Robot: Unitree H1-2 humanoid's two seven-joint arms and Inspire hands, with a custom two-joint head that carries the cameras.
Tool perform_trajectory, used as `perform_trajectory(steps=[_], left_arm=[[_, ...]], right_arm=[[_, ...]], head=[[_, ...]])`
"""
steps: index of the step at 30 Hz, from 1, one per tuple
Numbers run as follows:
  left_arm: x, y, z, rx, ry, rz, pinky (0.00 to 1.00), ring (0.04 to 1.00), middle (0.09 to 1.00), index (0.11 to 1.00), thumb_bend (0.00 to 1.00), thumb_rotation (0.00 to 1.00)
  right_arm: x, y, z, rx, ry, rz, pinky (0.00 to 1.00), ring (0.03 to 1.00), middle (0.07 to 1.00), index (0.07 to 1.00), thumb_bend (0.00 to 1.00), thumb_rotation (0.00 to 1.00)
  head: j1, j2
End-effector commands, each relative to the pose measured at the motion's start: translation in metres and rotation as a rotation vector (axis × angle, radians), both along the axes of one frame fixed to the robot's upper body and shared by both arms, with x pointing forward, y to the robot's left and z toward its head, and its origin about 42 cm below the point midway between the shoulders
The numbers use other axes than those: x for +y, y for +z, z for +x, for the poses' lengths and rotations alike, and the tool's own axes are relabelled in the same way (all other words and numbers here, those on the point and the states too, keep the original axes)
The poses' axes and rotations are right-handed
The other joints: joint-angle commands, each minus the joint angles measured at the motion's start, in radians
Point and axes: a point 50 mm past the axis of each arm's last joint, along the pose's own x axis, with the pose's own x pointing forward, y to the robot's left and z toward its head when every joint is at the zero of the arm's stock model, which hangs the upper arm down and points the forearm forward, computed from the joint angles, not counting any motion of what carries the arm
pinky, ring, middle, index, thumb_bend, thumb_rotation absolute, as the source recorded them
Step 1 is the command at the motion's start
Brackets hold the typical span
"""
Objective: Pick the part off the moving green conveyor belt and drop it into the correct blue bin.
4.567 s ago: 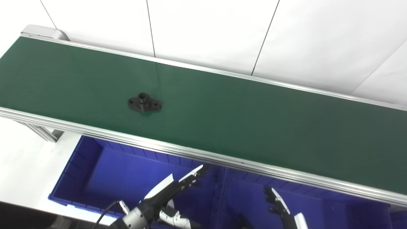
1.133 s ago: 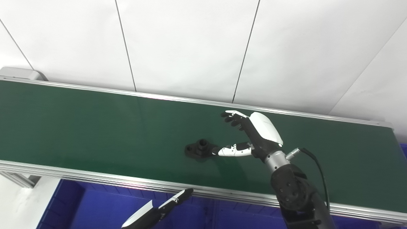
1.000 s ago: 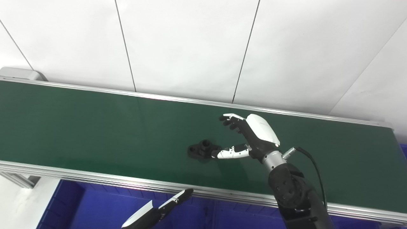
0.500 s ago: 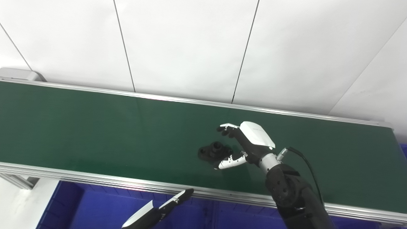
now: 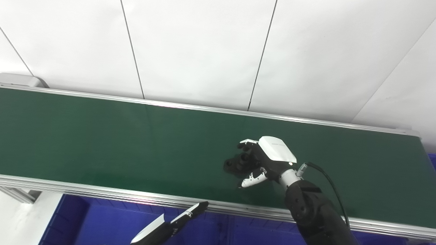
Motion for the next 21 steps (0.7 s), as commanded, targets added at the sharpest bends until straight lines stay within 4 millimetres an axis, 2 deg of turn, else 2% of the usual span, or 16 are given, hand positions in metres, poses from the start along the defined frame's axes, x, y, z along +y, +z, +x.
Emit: perform_trajectory(steps=[1,2,3,4,5,8,16,20,21], left_arm=[[0.001,0.008,0.000,-0.049,-0.003,-0.033,1.00,1.000,1.000,1.000,0.67,0.60],[0.001,0.008,0.000,-0.048,-0.003,-0.033,1.00,1.000,1.000,1.000,0.67,0.60],[0.002,0.008,0.000,-0.048,-0.002,-0.033,1.00,1.000,1.000,1.000,0.67,0.60],[0.002,0.008,0.000,-0.048,-0.001,-0.033,1.00,1.000,1.000,1.000,0.67,0.60],[0.002,0.008,0.000,-0.049,-0.002,-0.033,1.00,1.000,1.000,1.000,0.67,0.60],[0.002,0.009,0.000,-0.051,0.001,-0.032,1.00,1.000,1.000,1.000,0.67,0.61],[0.004,0.010,0.000,-0.053,-0.002,-0.031,1.00,1.000,1.000,1.000,0.68,0.61],[0.004,0.010,0.001,-0.050,-0.001,-0.038,1.00,1.000,1.000,1.000,0.67,0.60],[0.004,0.010,0.001,-0.052,-0.001,-0.034,1.00,1.000,1.000,1.000,0.68,0.60]], right_arm=[[0.003,-0.002,-0.001,-0.017,0.034,0.000,0.65,0.654,0.669,0.725,0.69,0.02],[0.003,-0.003,-0.002,-0.023,0.031,0.001,0.56,0.576,0.590,0.702,0.64,0.01],[0.003,-0.004,-0.003,-0.033,0.031,-0.001,0.54,0.557,0.569,0.698,0.62,0.01],[0.002,-0.005,-0.004,-0.046,0.030,-0.003,0.45,0.484,0.526,0.677,0.59,0.00],[0.002,-0.006,-0.005,-0.062,0.028,-0.008,0.36,0.411,0.498,0.568,0.55,0.00],[0.001,-0.008,-0.007,-0.086,0.023,-0.017,0.25,0.313,0.478,0.498,0.53,0.00],[-0.004,-0.010,-0.011,-0.109,0.047,-0.048,0.21,0.267,0.473,0.490,0.53,0.00],[-0.006,-0.007,-0.012,-0.104,0.054,-0.072,0.23,0.290,0.474,0.490,0.53,0.00],[-0.006,-0.006,-0.012,-0.104,0.059,-0.079,0.28,0.332,0.478,0.491,0.53,0.00]], head=[[0.001,0.001],[0.001,0.001],[-0.009,0.006],[-0.009,0.006],[-0.012,0.008],[-0.014,0.010],[-0.017,0.013],[-0.017,0.012],[-0.017,0.012]])
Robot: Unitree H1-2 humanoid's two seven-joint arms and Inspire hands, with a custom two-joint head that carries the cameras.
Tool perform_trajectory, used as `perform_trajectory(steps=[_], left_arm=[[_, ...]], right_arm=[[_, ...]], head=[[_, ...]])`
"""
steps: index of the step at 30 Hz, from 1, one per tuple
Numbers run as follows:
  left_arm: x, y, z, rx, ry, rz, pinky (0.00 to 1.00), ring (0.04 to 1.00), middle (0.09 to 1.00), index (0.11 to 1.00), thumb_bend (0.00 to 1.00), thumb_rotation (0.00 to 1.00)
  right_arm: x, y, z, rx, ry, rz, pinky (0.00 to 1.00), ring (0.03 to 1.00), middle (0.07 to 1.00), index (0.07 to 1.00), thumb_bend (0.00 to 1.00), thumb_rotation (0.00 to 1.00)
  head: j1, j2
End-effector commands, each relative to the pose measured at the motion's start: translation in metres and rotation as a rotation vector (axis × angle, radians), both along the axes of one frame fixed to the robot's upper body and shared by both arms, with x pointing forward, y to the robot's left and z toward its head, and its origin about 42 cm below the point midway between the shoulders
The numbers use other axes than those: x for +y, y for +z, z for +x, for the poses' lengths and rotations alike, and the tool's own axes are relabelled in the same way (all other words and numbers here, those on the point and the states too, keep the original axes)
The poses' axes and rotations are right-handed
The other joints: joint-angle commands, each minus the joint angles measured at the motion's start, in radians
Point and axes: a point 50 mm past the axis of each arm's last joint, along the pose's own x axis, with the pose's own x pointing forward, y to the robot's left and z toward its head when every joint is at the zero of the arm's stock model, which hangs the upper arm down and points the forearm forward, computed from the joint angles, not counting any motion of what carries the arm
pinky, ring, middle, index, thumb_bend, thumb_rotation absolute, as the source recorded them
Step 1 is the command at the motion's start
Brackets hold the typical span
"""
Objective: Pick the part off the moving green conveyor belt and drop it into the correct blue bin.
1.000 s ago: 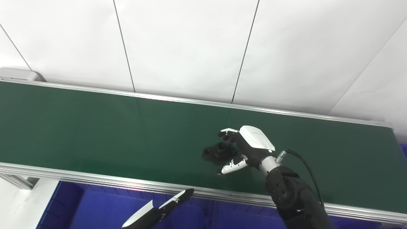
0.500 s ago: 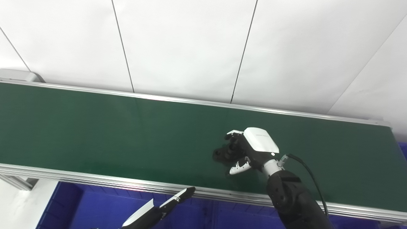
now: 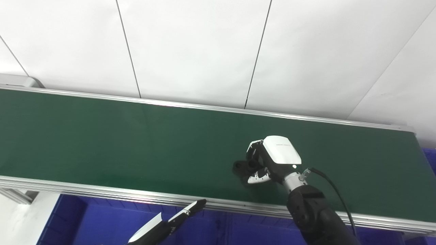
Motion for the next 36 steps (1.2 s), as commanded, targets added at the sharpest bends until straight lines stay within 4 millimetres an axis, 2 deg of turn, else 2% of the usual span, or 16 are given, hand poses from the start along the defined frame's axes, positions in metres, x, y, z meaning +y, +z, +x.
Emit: perform_trajectory(steps=[1,3,8,10,12,15,20,21,23,24,30,33,36], left_arm=[[0.002,0.010,0.004,-0.062,-0.004,-0.027,1.00,1.000,1.000,1.000,0.68,0.61],[0.002,0.010,0.004,-0.061,-0.002,-0.032,1.00,1.000,1.000,1.000,0.68,0.60],[0.002,0.010,0.003,-0.061,-0.001,-0.030,1.00,1.000,1.000,1.000,0.68,0.59],[0.001,0.011,0.003,-0.066,-0.002,-0.026,1.00,1.000,1.000,1.000,0.68,0.60],[0.001,0.012,0.003,-0.069,-0.001,-0.025,1.00,1.000,1.000,1.000,0.68,0.60],[0.001,0.012,0.004,-0.070,0.000,-0.026,0.98,1.000,1.000,1.000,0.68,0.60],[0.001,0.015,0.003,-0.077,0.003,-0.022,0.99,1.000,1.000,1.000,0.69,0.61],[0.001,0.016,0.003,-0.078,0.003,-0.022,0.99,1.000,1.000,1.000,0.69,0.61],[0.000,0.018,0.002,-0.071,0.003,-0.023,0.99,1.000,1.000,1.000,0.69,0.60],[0.000,0.019,0.002,-0.071,0.004,-0.021,0.99,1.000,1.000,1.000,0.69,0.60],[-0.004,0.025,0.000,-0.064,0.007,-0.031,0.98,1.000,1.000,1.000,0.68,0.58],[-0.007,0.027,0.000,-0.065,0.018,-0.044,0.97,1.000,1.000,1.000,0.68,0.57],[-0.011,0.029,0.000,-0.055,0.027,-0.057,0.97,1.000,1.000,1.000,0.69,0.58]], right_arm=[[0.007,0.003,-0.003,0.001,0.065,-0.021,0.29,0.345,0.479,0.491,0.53,0.00],[0.007,0.005,-0.004,-0.008,0.073,-0.028,0.32,0.400,0.502,0.491,0.52,0.00],[0.009,0.016,-0.011,-0.037,0.084,-0.014,0.37,0.431,0.494,0.491,0.52,0.00],[0.010,0.025,-0.018,-0.062,0.073,0.010,0.44,0.444,0.487,0.491,0.52,0.00],[0.011,0.035,-0.026,-0.084,0.060,0.038,0.33,0.417,0.497,0.491,0.52,0.00],[0.011,0.050,-0.039,-0.140,0.051,0.080,0.26,0.424,0.489,0.490,0.52,0.00],[0.008,0.078,-0.068,-0.209,-0.005,0.161,0.22,0.426,0.487,0.490,0.52,0.00],[0.008,0.082,-0.073,-0.220,-0.017,0.174,0.21,0.384,0.483,0.490,0.52,0.00],[0.006,0.088,-0.086,-0.236,-0.045,0.204,0.16,0.235,0.472,0.489,0.53,0.00],[0.005,0.090,-0.093,-0.240,-0.055,0.216,0.16,0.229,0.471,0.489,0.53,0.00],[-0.001,0.089,-0.137,-0.206,-0.089,0.265,0.17,0.222,0.470,0.488,0.53,0.00],[-0.003,0.081,-0.155,-0.166,-0.090,0.282,0.19,0.229,0.470,0.488,0.53,0.00],[-0.003,0.064,-0.177,-0.080,-0.116,0.283,0.21,0.228,0.470,0.487,0.53,0.00]], head=[[0.001,0.002],[0.001,0.002],[0.004,0.004],[0.004,0.008],[0.007,0.011],[0.010,0.015],[0.018,0.027],[0.024,0.034],[0.038,0.044],[0.038,0.044],[0.084,0.081],[0.102,0.100],[0.126,0.120]])
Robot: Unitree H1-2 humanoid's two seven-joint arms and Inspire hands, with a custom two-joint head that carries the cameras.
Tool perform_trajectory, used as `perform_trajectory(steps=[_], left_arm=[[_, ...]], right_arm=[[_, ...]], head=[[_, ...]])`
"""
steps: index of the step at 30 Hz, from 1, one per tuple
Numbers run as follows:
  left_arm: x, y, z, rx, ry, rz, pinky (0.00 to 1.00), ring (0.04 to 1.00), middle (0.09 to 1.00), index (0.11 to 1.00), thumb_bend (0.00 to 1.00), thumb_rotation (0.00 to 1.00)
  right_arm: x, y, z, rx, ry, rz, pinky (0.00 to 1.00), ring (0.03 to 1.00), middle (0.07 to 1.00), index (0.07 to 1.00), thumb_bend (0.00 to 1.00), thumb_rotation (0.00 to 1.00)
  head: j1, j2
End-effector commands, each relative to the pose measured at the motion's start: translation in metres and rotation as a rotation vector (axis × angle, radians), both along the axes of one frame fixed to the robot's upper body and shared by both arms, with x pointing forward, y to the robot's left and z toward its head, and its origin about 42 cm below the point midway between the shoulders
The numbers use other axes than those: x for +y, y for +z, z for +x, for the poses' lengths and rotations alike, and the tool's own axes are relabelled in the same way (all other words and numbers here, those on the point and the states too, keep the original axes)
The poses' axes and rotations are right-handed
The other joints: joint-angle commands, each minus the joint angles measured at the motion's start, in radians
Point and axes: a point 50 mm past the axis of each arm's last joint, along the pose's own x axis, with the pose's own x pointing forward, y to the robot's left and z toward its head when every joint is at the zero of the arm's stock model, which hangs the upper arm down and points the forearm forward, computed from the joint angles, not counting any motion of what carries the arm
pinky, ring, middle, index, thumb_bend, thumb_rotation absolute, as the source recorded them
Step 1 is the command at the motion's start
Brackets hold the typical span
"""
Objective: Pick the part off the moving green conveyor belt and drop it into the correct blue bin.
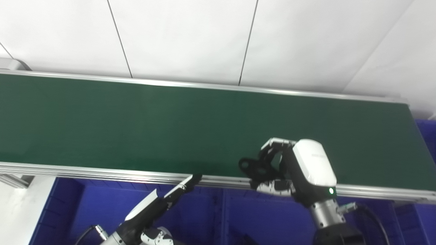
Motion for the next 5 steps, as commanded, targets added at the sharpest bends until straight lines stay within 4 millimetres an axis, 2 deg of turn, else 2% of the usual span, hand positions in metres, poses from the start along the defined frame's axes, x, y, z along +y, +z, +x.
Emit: perform_trajectory(steps=[1,5], left_arm=[[-0.004,0.009,0.001,-0.023,0.013,-0.030,0.98,1.000,1.000,1.000,0.69,0.58],[-0.009,0.013,0.000,-0.004,0.029,-0.038,1.00,1.000,1.000,1.000,0.71,0.57]], right_arm=[[0.003,0.000,-0.013,-0.016,0.026,0.018,0.18,0.209,0.469,0.488,0.53,0.00],[0.001,-0.016,-0.031,0.105,0.017,-0.012,0.12,0.173,0.469,0.488,0.53,0.00]], head=[[0.012,0.009],[0.044,0.019]])
